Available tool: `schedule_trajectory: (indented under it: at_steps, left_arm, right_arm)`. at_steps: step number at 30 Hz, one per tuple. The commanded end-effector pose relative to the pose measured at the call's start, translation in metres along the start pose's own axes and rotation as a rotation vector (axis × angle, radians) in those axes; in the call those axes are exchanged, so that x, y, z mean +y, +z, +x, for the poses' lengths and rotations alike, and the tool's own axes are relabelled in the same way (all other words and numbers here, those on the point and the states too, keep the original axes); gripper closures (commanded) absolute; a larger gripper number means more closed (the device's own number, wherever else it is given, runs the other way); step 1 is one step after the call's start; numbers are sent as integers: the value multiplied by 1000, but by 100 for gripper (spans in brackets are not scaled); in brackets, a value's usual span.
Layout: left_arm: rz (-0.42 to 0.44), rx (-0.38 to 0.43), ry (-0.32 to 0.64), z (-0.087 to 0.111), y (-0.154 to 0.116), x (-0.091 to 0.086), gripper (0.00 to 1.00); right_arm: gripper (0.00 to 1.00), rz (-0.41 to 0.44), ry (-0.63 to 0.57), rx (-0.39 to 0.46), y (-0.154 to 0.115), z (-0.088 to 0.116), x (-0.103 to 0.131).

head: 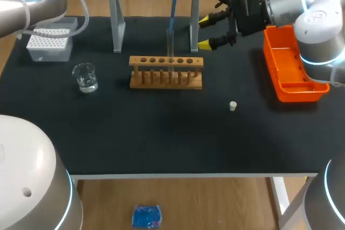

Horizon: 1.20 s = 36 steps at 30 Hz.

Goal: Invert the test tube, pick up the pipette, mount the tip to pipette, aspirate from beaker and dispense into the tube, eject the tip, return the pipette, and cap with the stopper.

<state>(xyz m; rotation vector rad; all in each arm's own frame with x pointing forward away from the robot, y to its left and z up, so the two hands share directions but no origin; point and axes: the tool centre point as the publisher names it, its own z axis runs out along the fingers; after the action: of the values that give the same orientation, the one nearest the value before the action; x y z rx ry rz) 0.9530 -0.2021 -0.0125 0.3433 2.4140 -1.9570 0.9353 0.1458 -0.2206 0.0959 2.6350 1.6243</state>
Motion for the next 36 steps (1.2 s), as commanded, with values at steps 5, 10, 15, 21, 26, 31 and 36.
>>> schedule_trajectory:
  at_steps: [5,10,15,21,26,31,36]
  left_arm:
    - [-11,-9,3,3,1,-6,100]
    - [-14,-13,3,4,0,-9,100]
    - [-20,-15,7,5,0,-12,100]
    - [-31,-34,7,9,-8,-15,100]
    - [-45,-60,3,13,-18,-18,100]
    - [-53,-103,-9,23,-35,-15,100]
    - [-51,-146,-48,43,-50,-1,100]
  right_arm:
    - [0,0,0,1,0,0,0]
    - [0,0,0,1,0,0,0]
    - [0,0,0,1,0,0,0]
    - [0,0,0,1,0,0,0]
    - [0,0,0,1,0,0,0]
    - [0,0,0,1,0,0,0]
    - [0,0,0,1,0,0,0]
